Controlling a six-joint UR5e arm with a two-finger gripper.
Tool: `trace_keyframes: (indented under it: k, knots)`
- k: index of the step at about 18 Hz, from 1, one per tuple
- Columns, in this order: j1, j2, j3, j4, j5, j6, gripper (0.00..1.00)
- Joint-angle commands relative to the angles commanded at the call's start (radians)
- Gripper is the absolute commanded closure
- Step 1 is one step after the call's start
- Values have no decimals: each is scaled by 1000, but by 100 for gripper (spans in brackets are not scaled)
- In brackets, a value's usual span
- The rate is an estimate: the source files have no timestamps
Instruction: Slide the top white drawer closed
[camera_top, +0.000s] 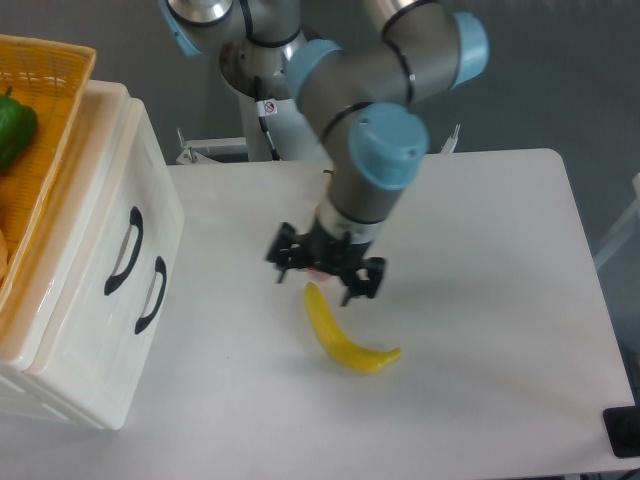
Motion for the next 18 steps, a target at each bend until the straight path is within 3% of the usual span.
trace_keyframes:
  k: [4, 10, 12, 15, 18]
  knots:
    - [104, -3, 0, -3, 77, 288, 0]
    - [195, -49, 31, 11, 121, 543, 0]
    - [216, -71, 40, 38, 129, 618, 0]
    - [229, -118, 43, 129, 133, 674, 0]
    - [237, -132, 52, 141, 224, 714, 0]
